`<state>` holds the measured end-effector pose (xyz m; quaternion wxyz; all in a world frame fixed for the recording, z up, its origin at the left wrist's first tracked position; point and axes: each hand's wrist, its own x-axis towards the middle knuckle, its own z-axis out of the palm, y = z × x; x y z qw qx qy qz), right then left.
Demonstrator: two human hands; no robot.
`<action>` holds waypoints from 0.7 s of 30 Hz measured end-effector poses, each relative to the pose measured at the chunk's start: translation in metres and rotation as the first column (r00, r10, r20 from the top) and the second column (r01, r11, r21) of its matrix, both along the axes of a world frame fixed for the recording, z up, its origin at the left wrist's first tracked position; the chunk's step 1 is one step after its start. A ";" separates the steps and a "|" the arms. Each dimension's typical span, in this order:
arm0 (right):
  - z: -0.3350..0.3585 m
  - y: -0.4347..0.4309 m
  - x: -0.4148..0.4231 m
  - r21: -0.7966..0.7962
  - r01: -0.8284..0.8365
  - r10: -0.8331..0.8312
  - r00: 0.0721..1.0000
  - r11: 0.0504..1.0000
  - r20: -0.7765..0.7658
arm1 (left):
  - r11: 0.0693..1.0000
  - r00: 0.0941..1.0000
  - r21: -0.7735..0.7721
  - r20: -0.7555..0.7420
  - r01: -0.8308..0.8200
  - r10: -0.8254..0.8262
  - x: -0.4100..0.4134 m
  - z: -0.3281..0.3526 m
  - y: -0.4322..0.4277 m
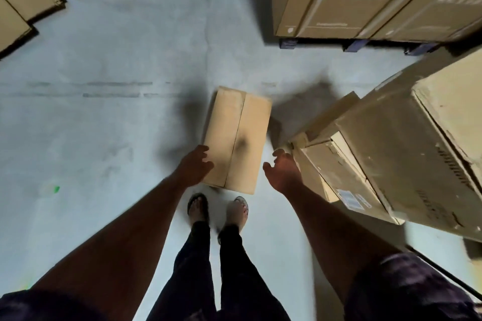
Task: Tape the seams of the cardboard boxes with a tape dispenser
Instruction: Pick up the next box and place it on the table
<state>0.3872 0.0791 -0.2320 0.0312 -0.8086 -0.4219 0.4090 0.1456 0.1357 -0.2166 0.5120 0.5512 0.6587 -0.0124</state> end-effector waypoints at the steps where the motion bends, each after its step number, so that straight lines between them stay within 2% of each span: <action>1: -0.015 0.011 0.000 -0.006 0.012 -0.012 1.000 1.000 -0.006 | 1.000 1.000 -0.010 0.001 -0.002 0.002 0.002 -0.014 0.010; 6: -0.110 0.049 0.000 -0.092 0.190 -0.194 0.980 0.977 -0.033 | 0.995 0.999 -0.093 0.005 0.032 -0.032 0.006 -0.111 0.058; 11: -0.228 0.070 0.004 -0.131 0.240 -0.242 0.970 0.962 0.003 | 0.989 0.993 -0.099 -0.037 0.110 -0.114 0.005 -0.231 0.095; 16: -0.309 0.089 0.002 -0.152 0.250 -0.242 0.968 0.956 0.070 | 0.993 0.989 -0.026 -0.097 0.113 -0.115 -0.002 -0.316 0.116; 21: -0.370 0.115 0.001 -0.147 0.443 -0.439 0.896 0.884 0.058 | 0.998 0.991 0.025 -0.128 0.051 -0.048 -0.010 -0.381 0.130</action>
